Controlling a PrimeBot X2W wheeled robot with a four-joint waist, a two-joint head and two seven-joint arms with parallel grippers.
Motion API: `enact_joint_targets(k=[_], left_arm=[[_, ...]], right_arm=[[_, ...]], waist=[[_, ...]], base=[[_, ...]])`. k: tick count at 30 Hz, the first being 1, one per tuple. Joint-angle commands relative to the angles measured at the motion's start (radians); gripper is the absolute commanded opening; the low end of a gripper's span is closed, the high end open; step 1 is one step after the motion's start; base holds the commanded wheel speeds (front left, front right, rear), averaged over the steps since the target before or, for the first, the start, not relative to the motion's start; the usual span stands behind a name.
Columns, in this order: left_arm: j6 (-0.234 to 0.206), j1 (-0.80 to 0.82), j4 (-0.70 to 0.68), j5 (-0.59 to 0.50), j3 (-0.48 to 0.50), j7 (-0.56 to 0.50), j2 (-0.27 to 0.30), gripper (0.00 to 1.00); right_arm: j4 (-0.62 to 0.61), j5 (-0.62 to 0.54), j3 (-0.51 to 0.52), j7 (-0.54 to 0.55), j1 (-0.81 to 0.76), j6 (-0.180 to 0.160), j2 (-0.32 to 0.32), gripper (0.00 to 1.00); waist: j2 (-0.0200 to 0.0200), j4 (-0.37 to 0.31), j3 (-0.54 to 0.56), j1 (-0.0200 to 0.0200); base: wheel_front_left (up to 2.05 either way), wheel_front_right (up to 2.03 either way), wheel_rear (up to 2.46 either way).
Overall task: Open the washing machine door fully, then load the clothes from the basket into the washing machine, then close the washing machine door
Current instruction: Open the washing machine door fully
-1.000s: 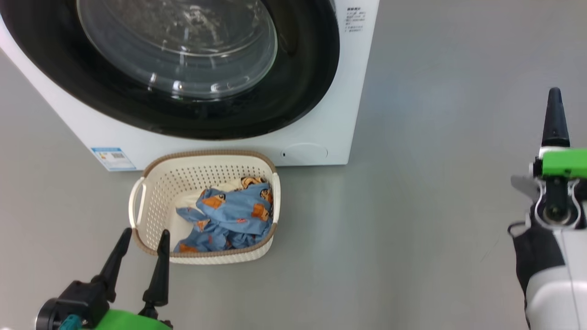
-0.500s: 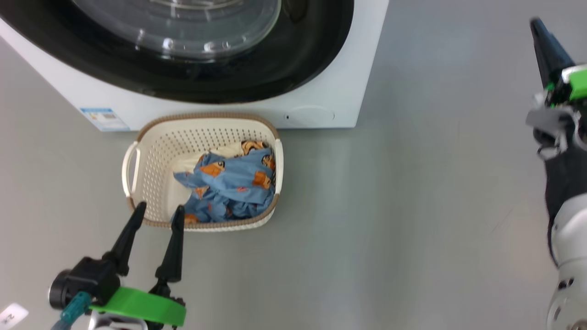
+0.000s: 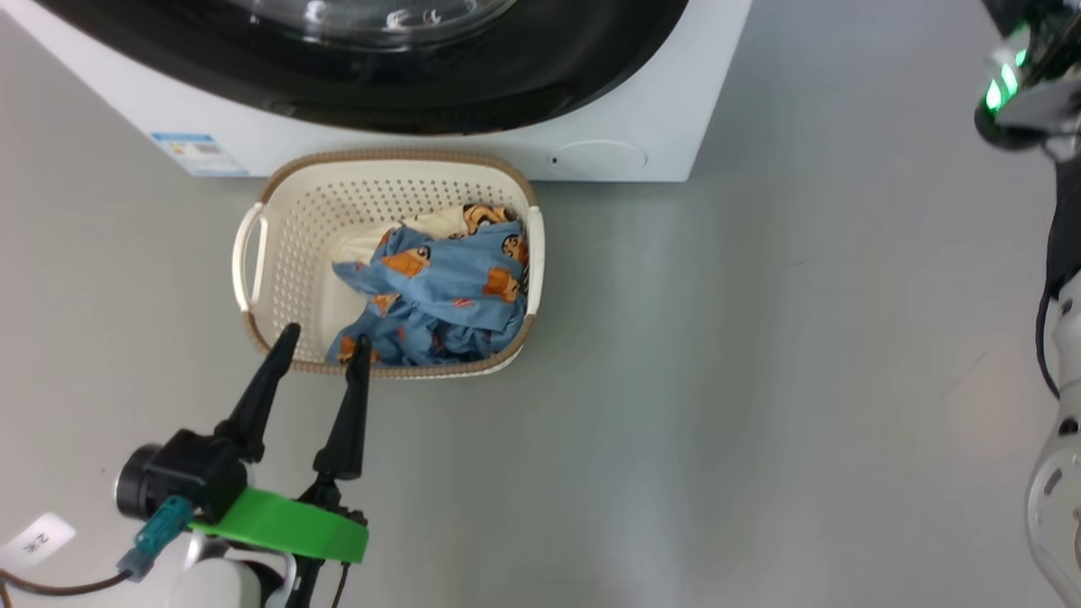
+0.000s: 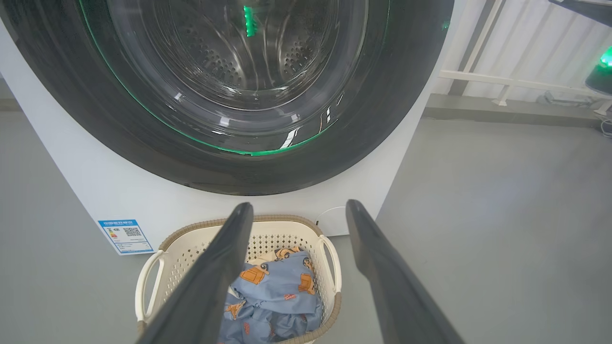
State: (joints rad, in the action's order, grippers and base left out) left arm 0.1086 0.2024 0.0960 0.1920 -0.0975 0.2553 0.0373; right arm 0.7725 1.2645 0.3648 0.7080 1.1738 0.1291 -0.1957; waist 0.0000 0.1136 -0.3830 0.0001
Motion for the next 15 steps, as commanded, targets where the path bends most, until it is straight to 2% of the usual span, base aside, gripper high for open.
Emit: enact_joint_targets(k=[1, 5, 15], left_arm=[[-0.007, 0.025, -0.028, 0.010, 0.021, 0.006, 0.013, 1.00], [-0.010, 0.041, -0.035, 0.020, 0.000, 0.006, 0.013, 1.00], [-0.024, 0.072, -0.057, 0.049, -0.029, 0.006, 0.013, 1.00]], right_arm=[[-0.042, 0.016, -0.006, 0.032, 0.048, 0.002, 0.017, 0.00], [-0.059, 0.016, -0.001, 0.091, 0.084, 0.002, 0.032, 0.00], [-0.040, -0.060, 0.017, 0.108, 0.196, 0.002, 0.072, 0.00]], waist=[[0.0000, 0.021, -0.024, -0.0001], [0.0000, 0.045, -0.055, -0.0001], [0.0000, 0.085, -0.126, -0.0001]], base=[[0.00, 0.00, 0.00], [0.00, 0.00, 0.00], [0.00, 0.00, 0.00]])
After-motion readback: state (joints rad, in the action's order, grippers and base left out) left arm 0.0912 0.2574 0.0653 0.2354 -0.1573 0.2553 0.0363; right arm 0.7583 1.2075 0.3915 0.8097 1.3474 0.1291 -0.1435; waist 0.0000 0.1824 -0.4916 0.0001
